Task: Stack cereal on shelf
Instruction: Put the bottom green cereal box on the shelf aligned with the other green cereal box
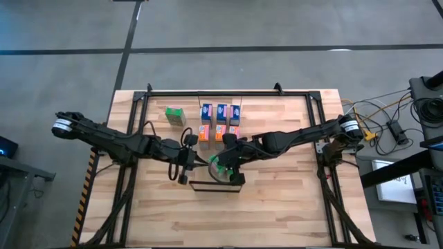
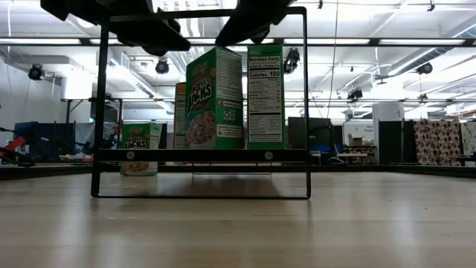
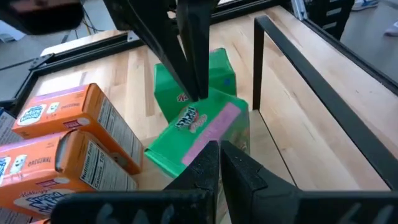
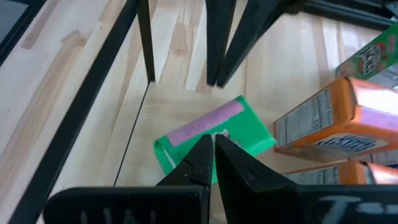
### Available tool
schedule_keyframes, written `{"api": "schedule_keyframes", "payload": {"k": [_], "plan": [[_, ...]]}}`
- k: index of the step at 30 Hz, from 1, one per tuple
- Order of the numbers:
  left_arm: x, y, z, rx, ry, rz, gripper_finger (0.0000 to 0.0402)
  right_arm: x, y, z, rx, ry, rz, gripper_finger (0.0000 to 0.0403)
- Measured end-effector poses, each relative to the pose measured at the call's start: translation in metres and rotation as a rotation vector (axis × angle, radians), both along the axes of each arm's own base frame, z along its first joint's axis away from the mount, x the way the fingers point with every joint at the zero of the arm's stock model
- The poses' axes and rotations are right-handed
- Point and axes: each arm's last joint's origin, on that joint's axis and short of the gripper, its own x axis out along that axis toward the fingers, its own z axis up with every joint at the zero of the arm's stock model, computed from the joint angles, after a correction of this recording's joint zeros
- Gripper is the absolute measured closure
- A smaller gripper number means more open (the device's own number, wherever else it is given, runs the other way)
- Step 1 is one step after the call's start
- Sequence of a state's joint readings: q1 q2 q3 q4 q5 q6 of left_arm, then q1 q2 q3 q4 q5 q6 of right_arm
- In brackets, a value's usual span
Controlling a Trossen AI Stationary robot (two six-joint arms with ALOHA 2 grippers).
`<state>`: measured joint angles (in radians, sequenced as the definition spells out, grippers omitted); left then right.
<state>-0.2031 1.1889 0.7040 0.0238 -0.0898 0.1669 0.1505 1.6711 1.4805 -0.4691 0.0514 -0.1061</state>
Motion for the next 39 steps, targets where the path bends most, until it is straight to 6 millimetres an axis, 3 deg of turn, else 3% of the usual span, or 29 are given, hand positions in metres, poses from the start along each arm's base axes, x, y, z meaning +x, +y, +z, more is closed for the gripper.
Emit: {"api": "schedule_keyframes", "payload": {"k": [6, 39], "plan": [[-0.001, 0.000, -0.003, 0.004, 0.019, 0.000, 0.0401, -0.001, 0.000, 0.007, -0.008, 0.022, -0.003, 0.0394], [-0.001, 0.000, -0.004, -0.011, 0.018, 0.015, 0.0401, -0.003, -0.002, -0.005, -0.046, 0.042, -0.041, 0.0394]]}}
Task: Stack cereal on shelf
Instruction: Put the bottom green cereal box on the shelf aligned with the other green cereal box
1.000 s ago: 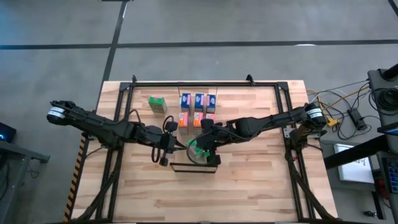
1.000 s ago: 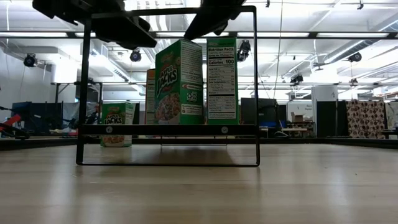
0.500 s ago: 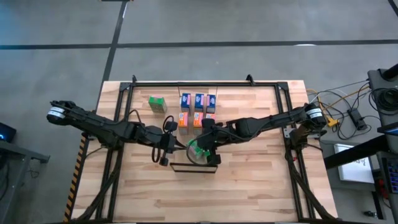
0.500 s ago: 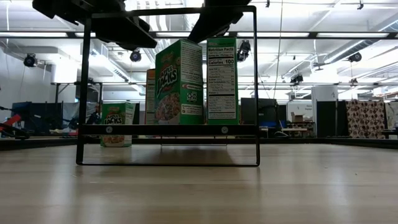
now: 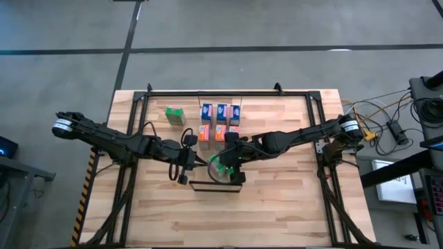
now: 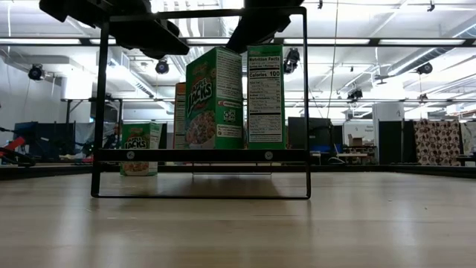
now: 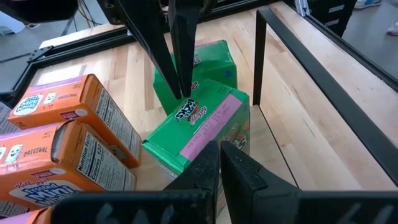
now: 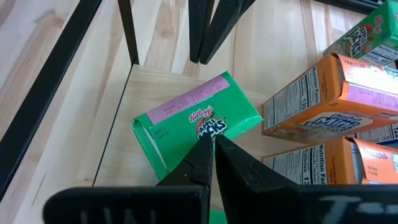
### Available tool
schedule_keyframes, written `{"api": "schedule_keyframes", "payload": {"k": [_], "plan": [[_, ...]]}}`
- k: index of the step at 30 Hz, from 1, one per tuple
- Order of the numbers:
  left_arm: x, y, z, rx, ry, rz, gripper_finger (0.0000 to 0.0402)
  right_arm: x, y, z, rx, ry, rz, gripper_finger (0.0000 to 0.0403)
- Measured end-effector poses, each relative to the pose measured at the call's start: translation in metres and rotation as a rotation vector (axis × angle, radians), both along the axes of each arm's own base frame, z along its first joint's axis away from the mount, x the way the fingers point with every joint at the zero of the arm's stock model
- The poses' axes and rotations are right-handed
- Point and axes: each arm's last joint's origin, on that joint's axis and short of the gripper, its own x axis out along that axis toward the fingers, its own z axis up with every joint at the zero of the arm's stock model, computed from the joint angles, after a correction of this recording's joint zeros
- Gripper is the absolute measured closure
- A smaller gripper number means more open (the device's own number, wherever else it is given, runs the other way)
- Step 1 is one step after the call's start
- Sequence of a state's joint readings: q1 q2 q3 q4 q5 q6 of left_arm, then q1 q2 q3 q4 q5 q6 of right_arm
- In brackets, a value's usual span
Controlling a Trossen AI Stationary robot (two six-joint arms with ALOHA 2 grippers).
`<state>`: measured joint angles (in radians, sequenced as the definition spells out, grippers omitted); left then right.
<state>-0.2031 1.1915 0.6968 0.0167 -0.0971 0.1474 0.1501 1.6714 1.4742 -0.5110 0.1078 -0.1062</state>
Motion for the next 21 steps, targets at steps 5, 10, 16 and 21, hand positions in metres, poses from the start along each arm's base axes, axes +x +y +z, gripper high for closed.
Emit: {"api": "schedule_keyframes", "payload": {"k": [5, 10, 16, 21], "plan": [[0.000, 0.000, -0.002, -0.003, -0.016, 0.000, 0.0401, 0.000, 0.000, 0.000, 0.000, 0.000, 0.000, 0.0394], [-0.001, 0.000, -0.007, -0.004, -0.023, 0.000, 0.0401, 0.000, 0.000, 0.000, 0.000, 0.000, 0.000, 0.0394], [-0.002, 0.000, -0.011, -0.013, -0.053, 0.001, 0.0401, 0.000, 0.000, 0.000, 0.001, 0.000, 0.000, 0.0394], [-0.002, 0.001, -0.012, -0.015, -0.063, 0.003, 0.0401, 0.000, 0.000, 0.000, 0.003, 0.001, -0.002, 0.0394]]}}
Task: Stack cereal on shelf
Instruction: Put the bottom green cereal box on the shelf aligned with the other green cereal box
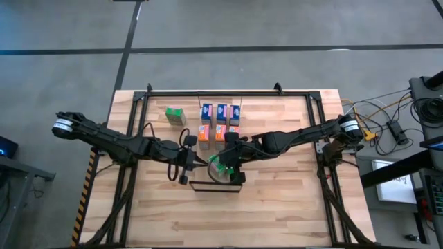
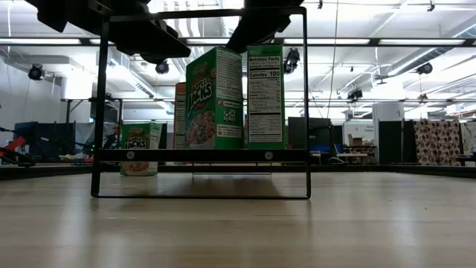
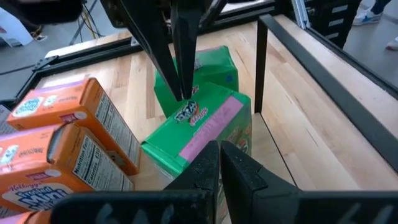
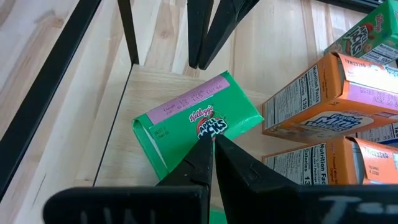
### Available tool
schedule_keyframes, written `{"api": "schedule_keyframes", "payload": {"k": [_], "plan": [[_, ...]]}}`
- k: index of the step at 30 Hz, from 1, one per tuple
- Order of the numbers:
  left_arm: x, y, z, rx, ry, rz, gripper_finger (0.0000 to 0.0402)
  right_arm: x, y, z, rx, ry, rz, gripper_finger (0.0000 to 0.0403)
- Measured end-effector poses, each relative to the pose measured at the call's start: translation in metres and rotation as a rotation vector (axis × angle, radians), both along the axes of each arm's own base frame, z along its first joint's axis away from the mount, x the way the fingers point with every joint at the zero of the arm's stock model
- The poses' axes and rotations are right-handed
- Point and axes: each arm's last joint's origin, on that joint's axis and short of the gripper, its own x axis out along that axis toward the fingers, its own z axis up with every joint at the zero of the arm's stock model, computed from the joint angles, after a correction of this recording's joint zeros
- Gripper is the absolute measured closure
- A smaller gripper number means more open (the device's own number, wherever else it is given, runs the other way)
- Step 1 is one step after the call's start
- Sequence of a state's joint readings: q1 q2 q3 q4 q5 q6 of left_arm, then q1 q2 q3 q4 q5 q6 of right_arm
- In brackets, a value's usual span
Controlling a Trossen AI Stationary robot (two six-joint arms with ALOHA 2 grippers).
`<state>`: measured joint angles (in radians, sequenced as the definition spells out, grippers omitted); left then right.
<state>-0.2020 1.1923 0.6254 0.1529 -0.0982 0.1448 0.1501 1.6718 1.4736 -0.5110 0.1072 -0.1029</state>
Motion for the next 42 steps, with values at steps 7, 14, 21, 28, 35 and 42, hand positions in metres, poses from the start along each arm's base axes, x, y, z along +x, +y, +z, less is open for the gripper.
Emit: {"api": "schedule_keyframes", "payload": {"k": [7, 14, 21, 28, 35, 42], "plan": [[0.000, 0.002, 0.001, 0.024, -0.009, 0.055, 0.0401, 0.000, 0.000, -0.001, 0.011, 0.002, -0.009, 0.0394], [0.000, 0.002, 0.000, 0.030, -0.009, 0.054, 0.0401, 0.000, 0.001, -0.001, 0.022, 0.002, -0.011, 0.0394], [0.000, 0.003, 0.000, 0.056, -0.010, 0.087, 0.0401, 0.000, 0.003, -0.001, 0.028, 0.003, -0.005, 0.0394], [0.001, 0.005, 0.001, 0.086, -0.023, 0.131, 0.0401, 0.000, 0.006, 0.000, 0.048, -0.011, 0.015, 0.0394], [-0.001, 0.006, 0.004, 0.113, -0.035, 0.147, 0.0401, 0.001, 0.007, 0.007, 0.038, -0.034, 0.024, 0.0394], [-0.009, 0.002, 0.017, 0.094, -0.090, 0.128, 0.0401, 0.007, 0.003, 0.010, -0.004, -0.081, 0.056, 0.0394]]}}
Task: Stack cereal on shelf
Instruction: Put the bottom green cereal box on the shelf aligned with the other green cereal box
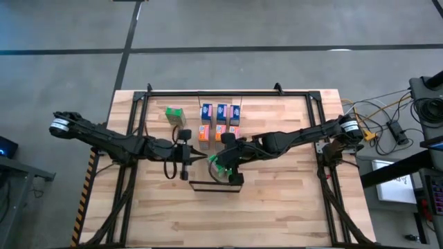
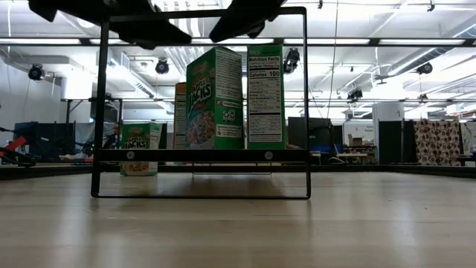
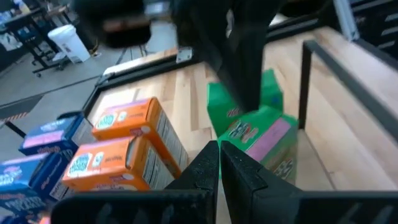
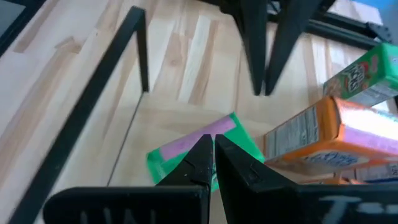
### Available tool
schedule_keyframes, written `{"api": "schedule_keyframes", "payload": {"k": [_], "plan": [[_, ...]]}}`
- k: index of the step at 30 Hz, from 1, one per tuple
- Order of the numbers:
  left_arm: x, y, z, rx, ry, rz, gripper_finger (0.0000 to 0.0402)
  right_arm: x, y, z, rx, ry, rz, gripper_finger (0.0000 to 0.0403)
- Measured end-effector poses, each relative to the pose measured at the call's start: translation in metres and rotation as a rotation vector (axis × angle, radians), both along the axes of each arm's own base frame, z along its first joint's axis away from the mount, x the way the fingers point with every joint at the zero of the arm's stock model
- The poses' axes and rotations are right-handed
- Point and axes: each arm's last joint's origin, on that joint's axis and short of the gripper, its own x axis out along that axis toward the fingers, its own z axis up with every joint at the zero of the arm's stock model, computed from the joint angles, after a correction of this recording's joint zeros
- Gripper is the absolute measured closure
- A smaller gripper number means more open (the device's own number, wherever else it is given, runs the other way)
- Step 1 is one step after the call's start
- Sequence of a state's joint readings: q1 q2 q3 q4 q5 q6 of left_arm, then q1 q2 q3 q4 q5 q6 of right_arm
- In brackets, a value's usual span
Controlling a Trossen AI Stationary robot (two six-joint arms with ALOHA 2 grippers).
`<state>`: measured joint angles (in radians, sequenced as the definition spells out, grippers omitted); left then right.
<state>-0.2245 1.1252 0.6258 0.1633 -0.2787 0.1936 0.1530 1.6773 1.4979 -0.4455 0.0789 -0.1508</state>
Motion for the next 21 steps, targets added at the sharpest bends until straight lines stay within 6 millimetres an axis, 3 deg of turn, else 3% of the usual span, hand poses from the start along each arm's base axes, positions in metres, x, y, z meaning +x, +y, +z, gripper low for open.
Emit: {"api": "schedule_keyframes", "payload": {"k": [8, 21], "plan": [[-0.011, -0.002, 0.013, -0.011, -0.054, -0.019, 0.0401, 0.013, -0.011, -0.010, -0.041, -0.028, 0.005, 0.0394], [-0.013, -0.001, 0.014, -0.005, -0.048, -0.020, 0.0401, 0.013, -0.014, -0.010, -0.051, -0.027, 0.005, 0.0394]]}}
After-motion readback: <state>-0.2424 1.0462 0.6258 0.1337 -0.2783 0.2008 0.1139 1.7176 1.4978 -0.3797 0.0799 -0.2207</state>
